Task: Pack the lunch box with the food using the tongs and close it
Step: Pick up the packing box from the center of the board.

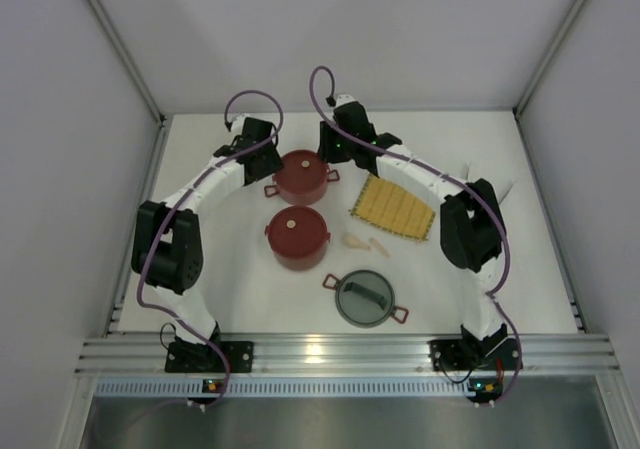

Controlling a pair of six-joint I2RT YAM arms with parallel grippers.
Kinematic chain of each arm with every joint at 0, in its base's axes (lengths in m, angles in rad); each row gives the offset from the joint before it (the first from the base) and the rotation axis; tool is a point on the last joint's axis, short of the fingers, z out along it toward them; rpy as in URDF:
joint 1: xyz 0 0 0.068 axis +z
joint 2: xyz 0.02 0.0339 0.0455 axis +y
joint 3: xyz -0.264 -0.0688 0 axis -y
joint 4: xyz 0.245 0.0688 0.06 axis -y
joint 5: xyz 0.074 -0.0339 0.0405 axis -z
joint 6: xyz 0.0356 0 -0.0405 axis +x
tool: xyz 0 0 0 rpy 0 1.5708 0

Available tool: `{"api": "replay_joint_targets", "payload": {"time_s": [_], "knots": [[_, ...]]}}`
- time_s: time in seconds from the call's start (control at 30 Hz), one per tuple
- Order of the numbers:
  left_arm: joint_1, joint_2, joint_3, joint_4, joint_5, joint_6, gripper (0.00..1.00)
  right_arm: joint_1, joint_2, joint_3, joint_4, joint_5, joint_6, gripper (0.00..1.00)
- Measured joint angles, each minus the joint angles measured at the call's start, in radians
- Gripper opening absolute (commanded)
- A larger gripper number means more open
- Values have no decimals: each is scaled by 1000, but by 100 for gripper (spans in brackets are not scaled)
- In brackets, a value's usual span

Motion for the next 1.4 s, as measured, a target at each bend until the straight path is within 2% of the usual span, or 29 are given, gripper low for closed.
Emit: {"api": "replay_joint_targets", "payload": {"time_s": [0.2, 0.6, 0.93, 1.4], "knots": [[-18, 1, -73, 0, -2, -20, 66, -1, 79, 47, 6, -48, -7, 31], [-21, 38, -72, 2, -4, -23, 65, -1, 103, 72, 4, -87, -11, 31], [-22, 81, -31, -7, -3, -26, 65, -2, 198, 98, -1, -88, -9, 29], [-22, 96, -7, -23, -5, -16, 65, -4, 192, 89, 5, -72, 1, 29]]}}
